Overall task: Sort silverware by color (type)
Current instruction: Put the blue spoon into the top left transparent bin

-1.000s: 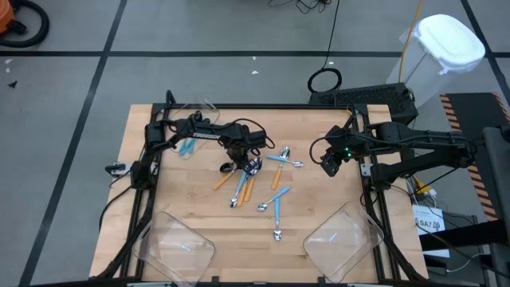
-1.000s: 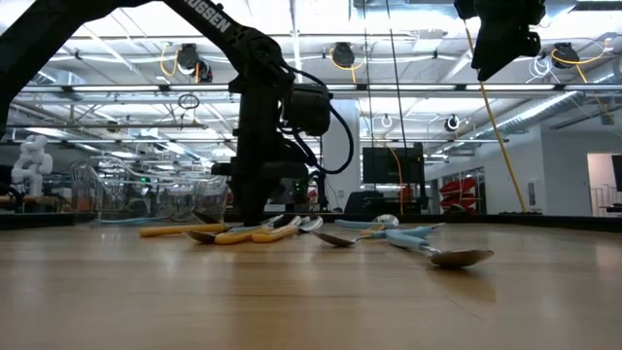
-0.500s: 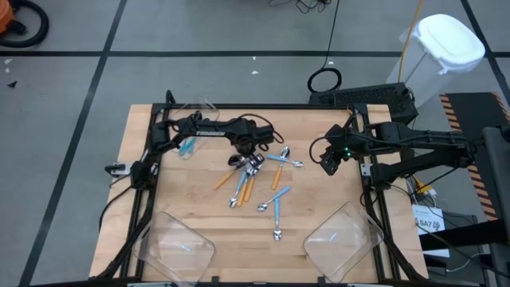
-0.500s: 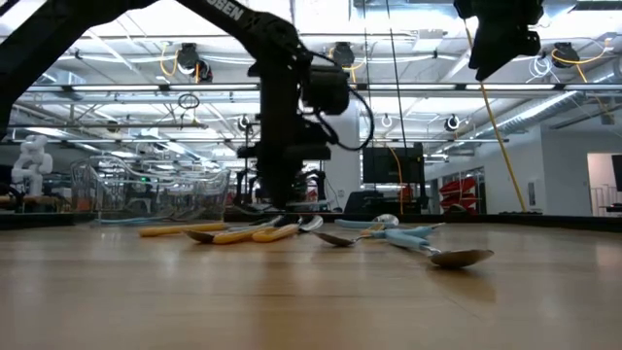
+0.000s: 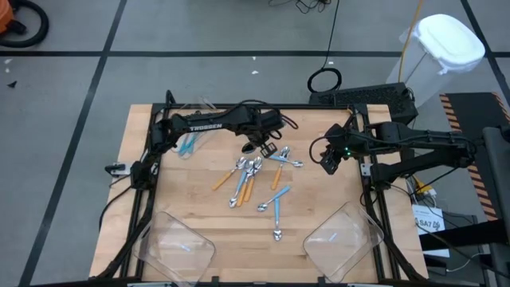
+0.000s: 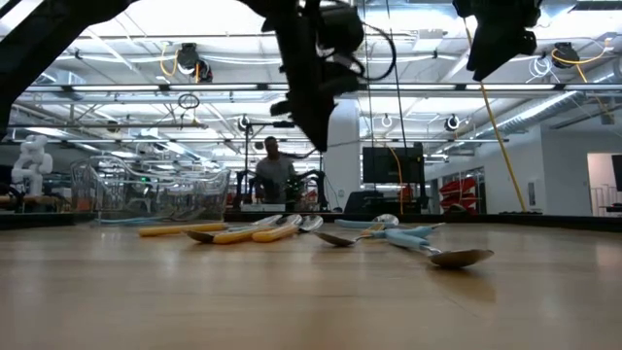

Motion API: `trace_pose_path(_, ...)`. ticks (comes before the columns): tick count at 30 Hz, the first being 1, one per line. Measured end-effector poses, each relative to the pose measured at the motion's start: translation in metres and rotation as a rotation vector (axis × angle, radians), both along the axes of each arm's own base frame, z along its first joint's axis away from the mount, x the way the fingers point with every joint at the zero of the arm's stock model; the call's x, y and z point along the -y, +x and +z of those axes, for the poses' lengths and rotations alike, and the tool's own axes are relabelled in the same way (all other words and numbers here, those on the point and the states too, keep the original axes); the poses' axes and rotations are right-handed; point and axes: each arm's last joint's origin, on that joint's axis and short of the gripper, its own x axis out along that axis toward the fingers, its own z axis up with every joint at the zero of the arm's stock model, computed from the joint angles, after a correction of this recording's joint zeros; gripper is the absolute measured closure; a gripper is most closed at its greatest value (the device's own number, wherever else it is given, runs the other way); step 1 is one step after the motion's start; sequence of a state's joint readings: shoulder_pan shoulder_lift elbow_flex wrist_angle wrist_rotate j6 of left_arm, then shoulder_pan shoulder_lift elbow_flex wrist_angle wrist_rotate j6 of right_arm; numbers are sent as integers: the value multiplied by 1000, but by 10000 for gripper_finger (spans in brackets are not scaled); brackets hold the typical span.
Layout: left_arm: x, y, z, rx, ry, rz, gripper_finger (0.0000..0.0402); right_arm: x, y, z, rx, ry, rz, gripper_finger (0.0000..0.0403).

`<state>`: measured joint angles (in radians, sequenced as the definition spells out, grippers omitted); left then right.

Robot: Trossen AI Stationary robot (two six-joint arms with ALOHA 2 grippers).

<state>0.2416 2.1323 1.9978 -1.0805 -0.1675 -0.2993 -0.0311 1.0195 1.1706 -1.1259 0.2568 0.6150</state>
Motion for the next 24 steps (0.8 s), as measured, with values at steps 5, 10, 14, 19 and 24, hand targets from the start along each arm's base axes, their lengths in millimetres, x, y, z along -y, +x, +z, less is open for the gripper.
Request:
trace_pose_path(5,4,3,22,37,33,-69,399,0,0,0,-7,-16,18,232)
trace_pose_path(10,11,3,37,32,65,-152,399,1,0,0,-19,-64,41,232)
trace_pose_path(14,18,0,47,-7,111,-203,399,1,3,2,-20,-123,135,232)
trace_pose_path(19,30,0,62,16,122,-277,399,1,4,3,-42,-184,245,232)
trace_pose_path(24,48,2,75,72,78,-344,399,1,7,5,-34,-242,332,232)
